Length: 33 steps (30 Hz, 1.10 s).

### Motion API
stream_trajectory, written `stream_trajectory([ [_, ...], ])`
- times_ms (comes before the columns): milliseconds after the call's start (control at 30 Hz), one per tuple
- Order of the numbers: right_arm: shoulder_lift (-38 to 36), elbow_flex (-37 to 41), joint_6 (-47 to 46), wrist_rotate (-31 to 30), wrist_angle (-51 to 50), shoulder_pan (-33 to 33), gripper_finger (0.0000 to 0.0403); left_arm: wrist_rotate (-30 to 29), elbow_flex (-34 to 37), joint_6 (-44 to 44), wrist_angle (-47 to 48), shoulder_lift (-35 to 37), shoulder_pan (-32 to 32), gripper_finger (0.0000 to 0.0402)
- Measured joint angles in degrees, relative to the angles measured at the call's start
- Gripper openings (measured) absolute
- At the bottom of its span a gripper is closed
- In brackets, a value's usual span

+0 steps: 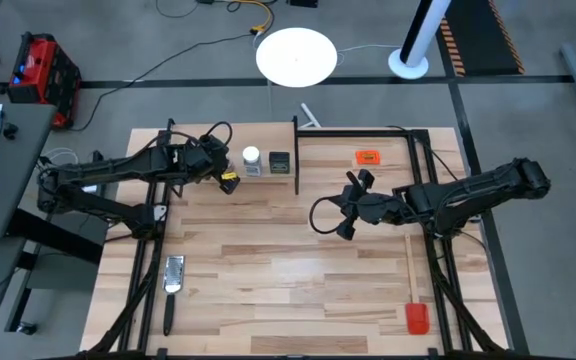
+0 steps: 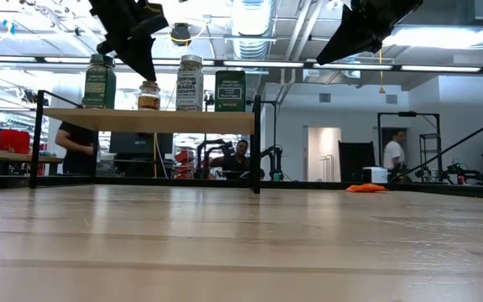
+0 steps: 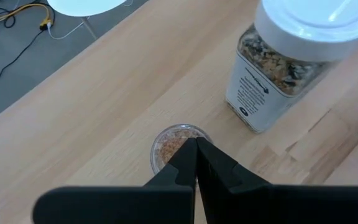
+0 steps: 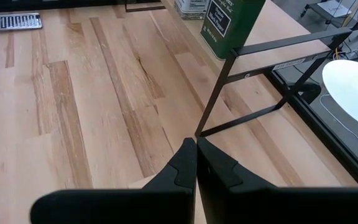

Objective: Shelf spices
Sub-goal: Remove the green seasoning bottle from the shelf

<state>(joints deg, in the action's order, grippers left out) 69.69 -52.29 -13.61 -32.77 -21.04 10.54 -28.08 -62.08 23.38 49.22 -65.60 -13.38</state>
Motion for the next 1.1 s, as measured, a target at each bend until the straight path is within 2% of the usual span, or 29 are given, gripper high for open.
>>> stream_trajectory([
  [400, 0.0, 0.0, -0.73, 0.0, -1.03, 0.0, 0.0015, 0.81, 0.11, 0.48, 0.26, 1.2, 1.41, 0.0],
  [667, 0.0, 0.02, -1.03, 0.0, -1.22, 0.0, 0.0015, -3.25, 0.11, 0.46, 0.06, 1.2, 1.41, 0.0],
  [900, 0.0, 0.02, -1.09, 0.0, -1.25, 0.0, 0.0015, -2.58, 0.08, 0.46, -0.11, 1.22, 1.41, 0.0],
  [1100, 0.0, 0.02, -1.09, 0.0, -1.22, 0.0, 0.0015, -2.24, -3.07, -0.33, -0.07, 1.24, 2.1, 0.0],
])
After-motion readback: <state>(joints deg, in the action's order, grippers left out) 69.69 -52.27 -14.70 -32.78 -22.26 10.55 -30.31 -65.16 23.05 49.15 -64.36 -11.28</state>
